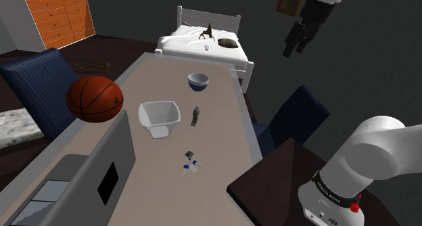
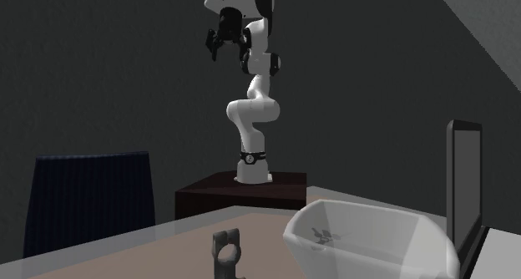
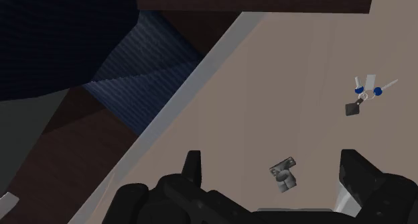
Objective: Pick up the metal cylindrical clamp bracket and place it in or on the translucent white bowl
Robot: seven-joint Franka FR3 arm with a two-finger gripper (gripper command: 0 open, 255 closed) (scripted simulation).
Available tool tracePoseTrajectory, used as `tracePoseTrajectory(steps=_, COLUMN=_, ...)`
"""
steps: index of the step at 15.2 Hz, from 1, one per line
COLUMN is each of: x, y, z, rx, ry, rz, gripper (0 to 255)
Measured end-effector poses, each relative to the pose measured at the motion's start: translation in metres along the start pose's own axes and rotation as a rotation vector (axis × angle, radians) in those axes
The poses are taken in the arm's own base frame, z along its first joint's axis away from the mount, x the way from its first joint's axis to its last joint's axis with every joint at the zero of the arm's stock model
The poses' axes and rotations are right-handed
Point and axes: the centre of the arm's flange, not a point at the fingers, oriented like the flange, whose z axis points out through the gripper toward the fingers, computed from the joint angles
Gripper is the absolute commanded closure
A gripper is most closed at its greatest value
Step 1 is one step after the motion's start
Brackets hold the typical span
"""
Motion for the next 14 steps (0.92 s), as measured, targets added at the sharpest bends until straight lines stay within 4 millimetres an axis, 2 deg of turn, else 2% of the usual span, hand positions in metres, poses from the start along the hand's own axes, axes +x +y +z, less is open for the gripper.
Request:
tracePoseTrajectory(steps=1, x=0.000, y=0.000, z=0.000, rx=0.000, ry=0.000, rz=0.000, gripper=0)
tracePoseTrajectory(steps=3, x=0.009, y=-0.002, z=0.013, rx=0.001, ry=-0.005, rz=-0.004, gripper=0)
tracePoseTrajectory(steps=14, x=0.097, y=-0.030, z=0.125, rx=0.011, ry=-0.041, rz=-0.034, gripper=0)
